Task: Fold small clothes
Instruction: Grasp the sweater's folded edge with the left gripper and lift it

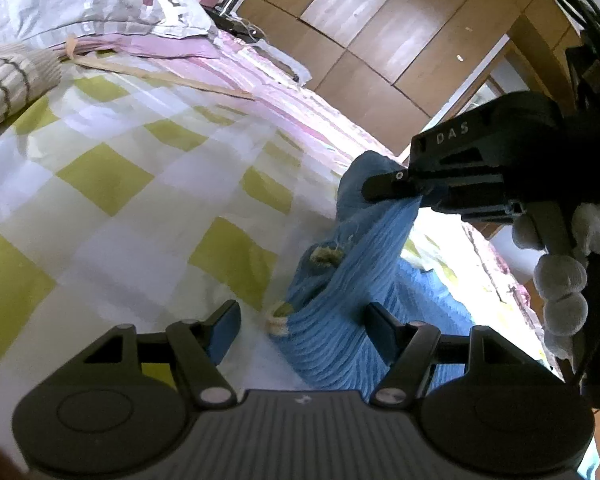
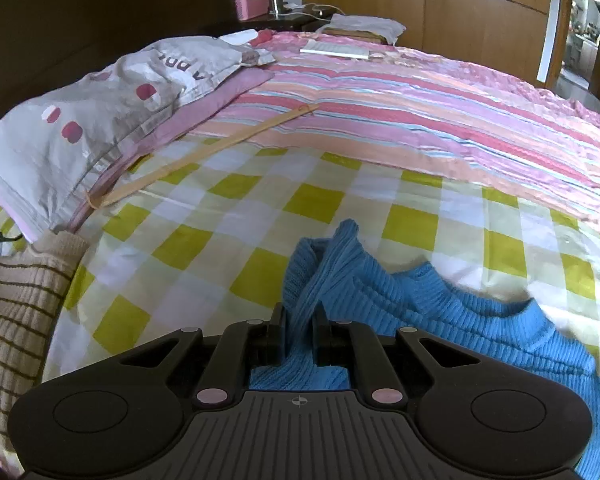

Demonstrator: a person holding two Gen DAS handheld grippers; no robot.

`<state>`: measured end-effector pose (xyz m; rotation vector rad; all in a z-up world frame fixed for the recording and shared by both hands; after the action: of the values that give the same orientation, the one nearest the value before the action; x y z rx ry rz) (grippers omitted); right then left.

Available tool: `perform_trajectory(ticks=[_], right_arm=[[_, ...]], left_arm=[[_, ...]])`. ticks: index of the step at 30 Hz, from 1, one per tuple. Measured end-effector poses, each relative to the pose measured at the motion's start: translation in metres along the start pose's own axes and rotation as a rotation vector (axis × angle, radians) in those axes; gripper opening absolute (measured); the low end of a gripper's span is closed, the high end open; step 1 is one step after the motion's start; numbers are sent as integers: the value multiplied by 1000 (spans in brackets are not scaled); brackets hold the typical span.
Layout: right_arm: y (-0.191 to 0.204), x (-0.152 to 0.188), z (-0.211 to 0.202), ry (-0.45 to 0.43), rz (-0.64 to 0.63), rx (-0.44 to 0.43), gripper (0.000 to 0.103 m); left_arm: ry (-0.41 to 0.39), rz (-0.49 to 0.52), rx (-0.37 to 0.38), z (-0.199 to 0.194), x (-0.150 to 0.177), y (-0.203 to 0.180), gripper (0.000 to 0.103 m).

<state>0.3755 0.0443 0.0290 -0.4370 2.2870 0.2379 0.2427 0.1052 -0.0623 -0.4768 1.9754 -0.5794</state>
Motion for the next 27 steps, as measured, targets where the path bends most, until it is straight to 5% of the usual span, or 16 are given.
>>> perform_trajectory(ticks=[3,10,27], right_arm=[[-2,1,-2,1,5,-1,10],[-6,4,-8,2,14,6,10],[-30,11,-31,-10,37,42,10]], left_arm=[[16,41,-14,3,-1,-3,66],[32,120,-6,0,4,-16,31],[9,220,6,-9,8,-45,21]])
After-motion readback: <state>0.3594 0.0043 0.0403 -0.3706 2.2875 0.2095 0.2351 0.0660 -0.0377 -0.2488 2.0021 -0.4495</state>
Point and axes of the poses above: each gripper's, at about its wrist camera, not at the fingertips, and z roughly the way its jaws point, y to its left, x to its underside, the point moved 6 cm from there along z, roughly the way its jaws point, and after that the axes turned 8 degrees about -y, right-handed, at the moved point
